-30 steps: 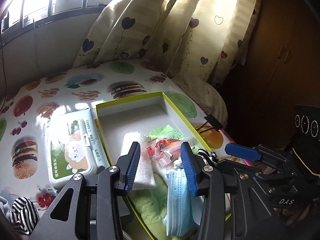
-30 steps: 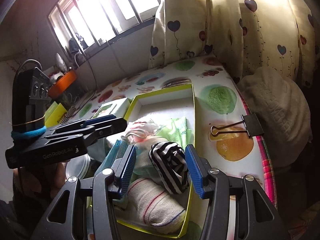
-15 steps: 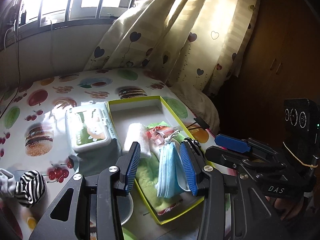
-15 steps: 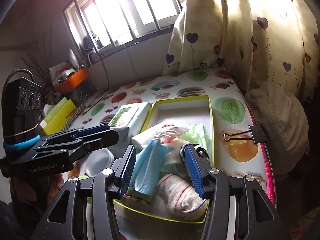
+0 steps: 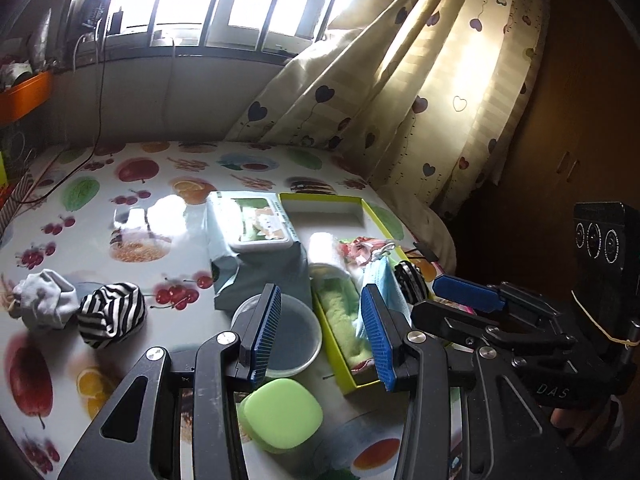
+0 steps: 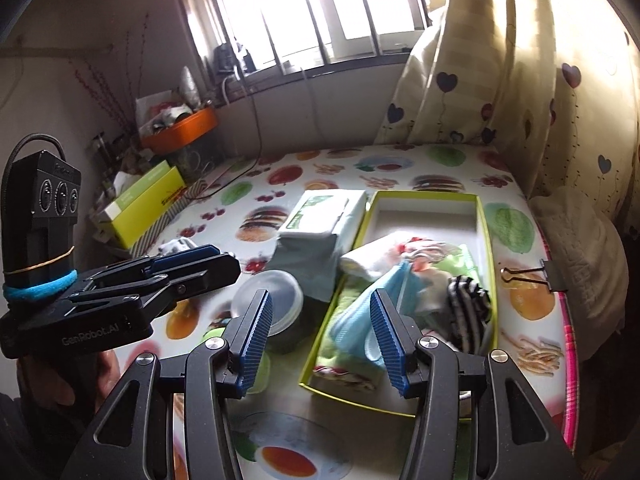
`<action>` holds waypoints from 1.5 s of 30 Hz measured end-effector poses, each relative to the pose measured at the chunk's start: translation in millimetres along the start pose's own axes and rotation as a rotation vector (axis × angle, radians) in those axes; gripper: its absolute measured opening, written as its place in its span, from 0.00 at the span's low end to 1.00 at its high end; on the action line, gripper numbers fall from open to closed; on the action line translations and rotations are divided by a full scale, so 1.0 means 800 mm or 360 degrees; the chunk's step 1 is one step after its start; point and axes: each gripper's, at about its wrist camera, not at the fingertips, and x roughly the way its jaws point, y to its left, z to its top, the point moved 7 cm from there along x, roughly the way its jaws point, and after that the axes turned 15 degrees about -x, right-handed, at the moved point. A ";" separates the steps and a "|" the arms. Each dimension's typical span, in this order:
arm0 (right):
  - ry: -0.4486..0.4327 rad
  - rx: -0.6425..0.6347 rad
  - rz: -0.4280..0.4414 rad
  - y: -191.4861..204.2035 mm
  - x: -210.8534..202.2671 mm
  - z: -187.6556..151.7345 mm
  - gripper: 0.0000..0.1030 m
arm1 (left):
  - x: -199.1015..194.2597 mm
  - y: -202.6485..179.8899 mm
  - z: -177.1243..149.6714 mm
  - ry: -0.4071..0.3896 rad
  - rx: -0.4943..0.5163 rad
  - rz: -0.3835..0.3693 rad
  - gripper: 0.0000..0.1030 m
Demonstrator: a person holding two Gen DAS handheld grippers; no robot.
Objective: Organize soft objects
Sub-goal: 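Lower the striped sock into the box and open the right gripper, then withdraw both tools from the box toward the socks on the table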
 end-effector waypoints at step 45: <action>0.0107 -0.0125 0.0170 0.075 0.051 0.013 0.49 | -0.040 0.124 -0.022 -0.0048 -0.0284 0.0223 0.42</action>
